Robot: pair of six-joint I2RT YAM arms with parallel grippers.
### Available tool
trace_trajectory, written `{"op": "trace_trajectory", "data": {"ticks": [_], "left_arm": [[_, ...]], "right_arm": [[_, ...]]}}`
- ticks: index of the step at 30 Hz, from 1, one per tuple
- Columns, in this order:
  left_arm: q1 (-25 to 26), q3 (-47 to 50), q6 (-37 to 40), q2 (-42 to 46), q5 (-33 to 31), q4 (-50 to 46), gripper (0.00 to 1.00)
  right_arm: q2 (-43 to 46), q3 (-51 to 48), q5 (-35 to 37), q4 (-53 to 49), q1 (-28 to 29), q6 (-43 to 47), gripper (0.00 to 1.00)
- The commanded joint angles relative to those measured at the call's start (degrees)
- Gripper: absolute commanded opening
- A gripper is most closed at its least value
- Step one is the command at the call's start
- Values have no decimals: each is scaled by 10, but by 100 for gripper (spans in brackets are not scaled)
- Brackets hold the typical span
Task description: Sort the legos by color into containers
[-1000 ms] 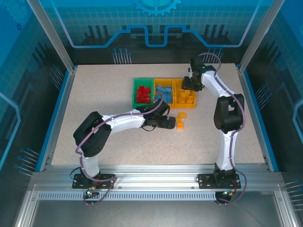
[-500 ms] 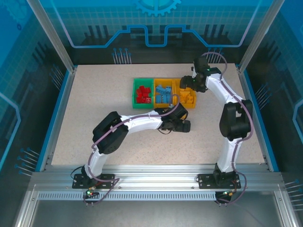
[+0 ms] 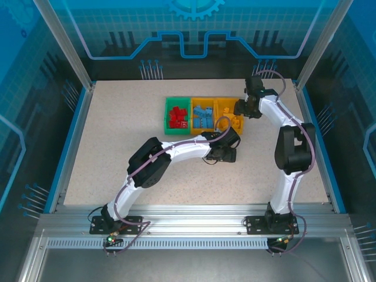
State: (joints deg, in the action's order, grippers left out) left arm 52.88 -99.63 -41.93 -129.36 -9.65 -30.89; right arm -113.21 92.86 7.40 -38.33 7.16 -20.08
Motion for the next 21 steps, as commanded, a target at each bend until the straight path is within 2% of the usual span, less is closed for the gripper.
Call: {"op": "trace_trajectory", "data": {"ticks": [1,5,9,15,21], "left_arm": [[2,-25,11,-32,-14,-20,67],[0,-25,12,-38,-14,-22,53],[0,-9,12,-29,-14,-16,47],[1,39,16,19,-12,-1,42],[-4,92,23,88,-19,7,41]], "right_arm": [[-25,0,-20,18,-18,2,64],[-47,17,-59,30,-25,10,64],[-71,49,-82,19,-23,20,62],[-75,52,-99,26,-11,40,40],[-72,39,-95,26,11,53,25]]}}
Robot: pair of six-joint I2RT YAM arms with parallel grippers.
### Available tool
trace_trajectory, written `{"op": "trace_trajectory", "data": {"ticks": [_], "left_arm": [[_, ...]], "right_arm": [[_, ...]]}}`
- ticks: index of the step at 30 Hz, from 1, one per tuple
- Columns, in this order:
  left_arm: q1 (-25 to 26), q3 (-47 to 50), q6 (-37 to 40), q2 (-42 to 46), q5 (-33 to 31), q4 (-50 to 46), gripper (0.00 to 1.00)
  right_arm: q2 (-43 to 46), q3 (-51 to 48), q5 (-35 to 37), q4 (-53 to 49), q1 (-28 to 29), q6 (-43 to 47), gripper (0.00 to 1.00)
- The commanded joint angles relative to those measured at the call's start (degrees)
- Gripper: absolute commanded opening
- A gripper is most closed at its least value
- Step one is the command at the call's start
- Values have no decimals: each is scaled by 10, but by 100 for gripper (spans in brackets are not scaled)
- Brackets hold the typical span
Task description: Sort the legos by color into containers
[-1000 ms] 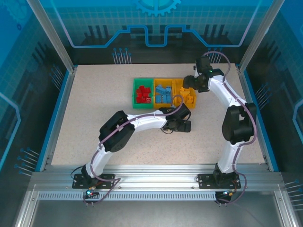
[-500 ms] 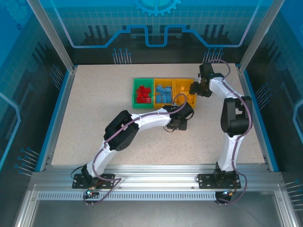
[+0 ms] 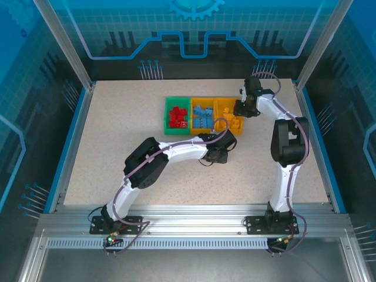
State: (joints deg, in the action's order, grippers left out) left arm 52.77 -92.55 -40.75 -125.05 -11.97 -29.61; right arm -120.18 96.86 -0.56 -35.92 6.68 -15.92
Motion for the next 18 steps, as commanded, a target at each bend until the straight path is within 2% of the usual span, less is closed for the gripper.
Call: {"op": "trace_trajectory", "data": {"ticks": [1,10,18], "left_arm": [[-5,27,13,56,2,-7,41],[-37,40,48,133,-21,-14,41],[-100,-37,102,119,-23,-22,41]], "right_arm": [[-1,-4,-15,2,18,11,25],[27,-45,-11,25,52,-12,26],[3,-9,-19,17,77,-15,26]]}}
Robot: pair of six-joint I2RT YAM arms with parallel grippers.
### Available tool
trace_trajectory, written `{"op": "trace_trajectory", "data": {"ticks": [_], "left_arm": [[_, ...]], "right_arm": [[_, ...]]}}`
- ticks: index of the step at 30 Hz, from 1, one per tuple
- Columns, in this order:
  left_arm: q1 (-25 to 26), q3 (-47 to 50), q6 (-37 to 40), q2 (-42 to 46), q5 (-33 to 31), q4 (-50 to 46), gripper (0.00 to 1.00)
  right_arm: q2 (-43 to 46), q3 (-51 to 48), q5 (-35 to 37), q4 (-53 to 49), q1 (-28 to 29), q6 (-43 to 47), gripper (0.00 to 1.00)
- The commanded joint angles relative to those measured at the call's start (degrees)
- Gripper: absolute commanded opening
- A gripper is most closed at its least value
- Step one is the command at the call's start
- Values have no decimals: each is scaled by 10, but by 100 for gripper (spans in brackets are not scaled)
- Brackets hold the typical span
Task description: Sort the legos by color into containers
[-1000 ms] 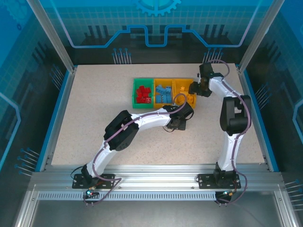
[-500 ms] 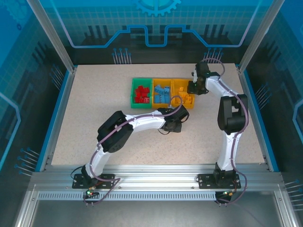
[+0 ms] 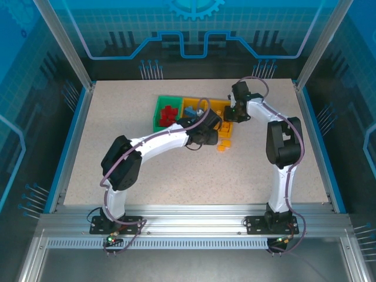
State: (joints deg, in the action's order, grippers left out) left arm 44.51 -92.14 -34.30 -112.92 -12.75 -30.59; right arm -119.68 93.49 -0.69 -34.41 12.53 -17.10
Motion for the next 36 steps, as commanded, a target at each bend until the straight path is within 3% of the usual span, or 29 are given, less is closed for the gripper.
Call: {"op": "trace_trajectory", "data": {"ticks": [1,5,8,14,25,27,30,36], "left_arm": [[-24,-62,46,-12,-12,-15,41],[-39,-132,77,-59,-4,-18,41],[-45,-187,97,-104,6,-30,41],[-71,-250,99,-164,9,-51,43],[-81,-246,92,-175,18,-41,65],[-81,-223,86,-155,23,-29,75],[-80,-174,76,-112,25,1,99],[-80,-105,62,-30,23,21,99]], "right_arm": [[-4,26,-17,3,22,-2,26],[-3,23,-9,5,25,-10,41],[15,9,-12,8,18,-17,64],[93,-41,12,-16,3,-28,76],[242,-231,19,-1,18,-94,80],[263,-260,35,1,35,-103,80],[290,-305,44,16,64,-129,79],[292,-348,71,45,125,-188,77]]}}
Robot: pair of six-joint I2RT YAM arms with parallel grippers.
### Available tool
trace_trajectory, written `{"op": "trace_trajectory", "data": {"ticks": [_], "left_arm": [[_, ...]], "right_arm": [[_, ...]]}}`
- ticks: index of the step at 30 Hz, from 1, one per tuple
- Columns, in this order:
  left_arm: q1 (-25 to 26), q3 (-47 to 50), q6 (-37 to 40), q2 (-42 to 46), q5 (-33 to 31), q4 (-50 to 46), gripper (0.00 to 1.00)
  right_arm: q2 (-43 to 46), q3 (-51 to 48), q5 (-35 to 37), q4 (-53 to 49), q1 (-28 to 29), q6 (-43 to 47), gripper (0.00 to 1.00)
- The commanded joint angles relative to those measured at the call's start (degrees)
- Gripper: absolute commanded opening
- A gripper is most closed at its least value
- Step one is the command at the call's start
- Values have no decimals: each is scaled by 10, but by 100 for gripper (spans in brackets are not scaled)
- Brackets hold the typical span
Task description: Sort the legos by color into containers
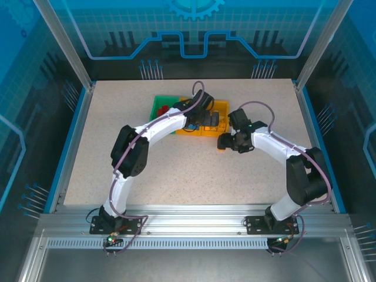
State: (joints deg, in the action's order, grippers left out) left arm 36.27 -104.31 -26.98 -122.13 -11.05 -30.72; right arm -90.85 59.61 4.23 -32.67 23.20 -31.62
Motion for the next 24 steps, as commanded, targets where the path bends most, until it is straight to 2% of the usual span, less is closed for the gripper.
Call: {"op": "trace_trajectory", "data": {"ticks": [1,8,19,24], "left_arm": [[2,31,-13,75,4,23,99],[-1,159,-22,174,-27,49,99],[-38,365,-65,302,-43,72,99],[-44,415,-77,333,-54,69,99]], "right_arm": [[-5,-9,22,31,25,-47,76],[-80,26,52,16,50,-62,72],[-157,89,81,5,69,-50,68],[-186,115,94,-21,69,-43,57]]}}
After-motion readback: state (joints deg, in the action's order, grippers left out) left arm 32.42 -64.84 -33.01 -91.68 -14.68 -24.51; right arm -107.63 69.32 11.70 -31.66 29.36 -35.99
